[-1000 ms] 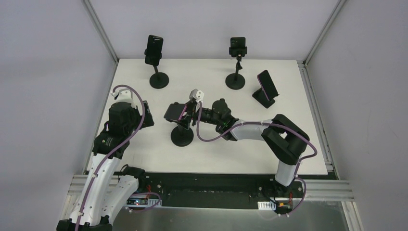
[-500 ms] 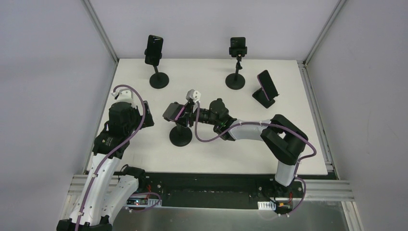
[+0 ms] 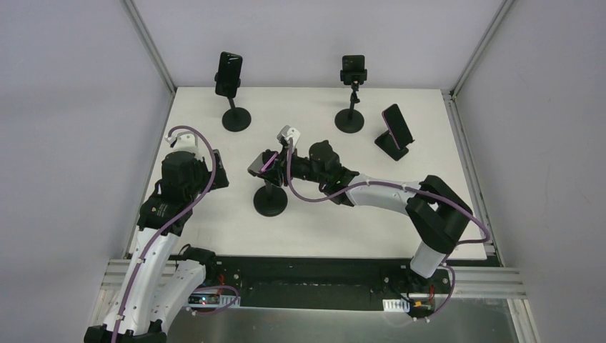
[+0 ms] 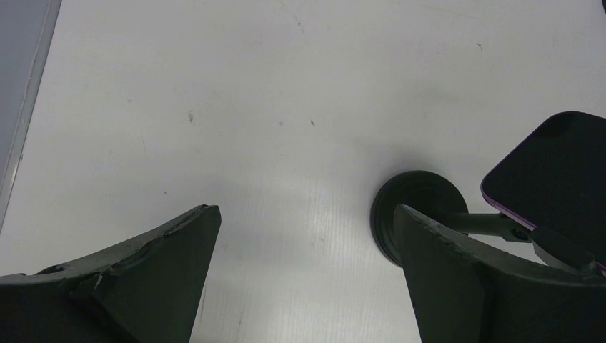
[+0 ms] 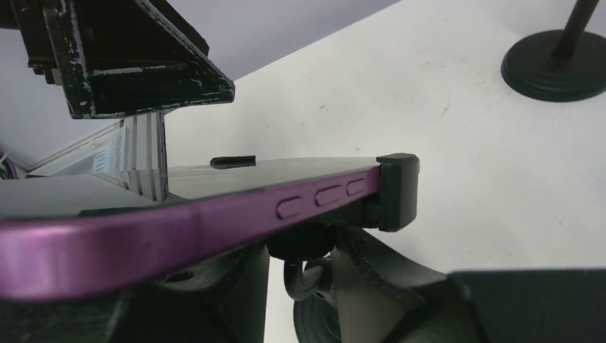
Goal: Remove the phone from the phone stand
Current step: Adjust the phone stand with the phone at the center of the board.
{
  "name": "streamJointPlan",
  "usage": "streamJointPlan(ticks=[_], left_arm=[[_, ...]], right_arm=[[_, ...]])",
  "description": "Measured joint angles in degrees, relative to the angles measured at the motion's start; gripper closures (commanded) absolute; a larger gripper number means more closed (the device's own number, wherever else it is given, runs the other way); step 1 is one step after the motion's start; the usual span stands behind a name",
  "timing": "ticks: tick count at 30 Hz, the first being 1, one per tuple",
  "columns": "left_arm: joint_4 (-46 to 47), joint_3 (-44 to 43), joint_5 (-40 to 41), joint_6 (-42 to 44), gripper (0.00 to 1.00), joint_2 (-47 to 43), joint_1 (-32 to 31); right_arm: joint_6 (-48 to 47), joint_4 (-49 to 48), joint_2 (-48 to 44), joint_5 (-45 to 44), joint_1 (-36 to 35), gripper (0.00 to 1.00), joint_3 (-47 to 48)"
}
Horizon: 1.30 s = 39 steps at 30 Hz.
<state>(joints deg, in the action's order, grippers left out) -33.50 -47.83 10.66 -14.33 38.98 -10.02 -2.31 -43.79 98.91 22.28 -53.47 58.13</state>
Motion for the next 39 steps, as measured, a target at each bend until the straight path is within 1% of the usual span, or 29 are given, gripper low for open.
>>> streamJointPlan(ticks=[5, 9, 13, 20, 26, 31, 33, 36, 38, 39], left_arm=[[0.2, 0.0, -0.1, 0.0, 0.03, 0.0, 0.0], [0.2, 0.0, -1.2, 0.3, 0.03, -0.3, 0.0], [0.8, 0.5, -2.7, 0.7, 0.03, -2.0, 0.0], [1.6, 1.3, -4.3, 1.4, 0.03, -3.3, 0.0], [1.6, 1.7, -4.7, 1.6, 0.03, -3.4, 0.0], [1.7, 1.7, -4.8, 1.7, 0.03, -3.5, 0.0], [1.7, 1.8, -4.8, 1.7, 0.03, -3.7, 0.0], [1.8, 1.8, -4.9, 1.7, 0.03, -3.8, 0.0], [1.8, 1.8, -5.2, 1.7, 0.03, -3.9, 0.0], [1.8, 1.8, -5.3, 1.7, 0.03, -3.9, 0.0]], right_arm=[[0.4, 6.1, -2.1, -1.5, 0.0, 1.0, 0.7], [0.4, 9.6, -3.0, -1.4, 0.0, 1.0, 1.3], [0.4, 15.3, -3.5, -1.0, 0.0, 1.0, 3.5], [0.4, 22.4, -6.0, -0.8, 0.0, 1.0, 4.1], [2.9, 30.0, -7.1, -0.6, 0.0, 1.0, 6.2], [3.2, 35.8, -7.3, -0.6, 0.0, 1.0, 8.5], [3.2, 36.8, -7.5, -0.7, 0.0, 0.95, 8.7], [3.2, 37.4, -7.8, -1.0, 0.0, 0.74, 8.7], [3.2, 37.4, -7.9, -1.0, 0.0, 0.63, 8.7], [3.2, 37.4, -7.9, -1.0, 0.0, 0.52, 8.7]])
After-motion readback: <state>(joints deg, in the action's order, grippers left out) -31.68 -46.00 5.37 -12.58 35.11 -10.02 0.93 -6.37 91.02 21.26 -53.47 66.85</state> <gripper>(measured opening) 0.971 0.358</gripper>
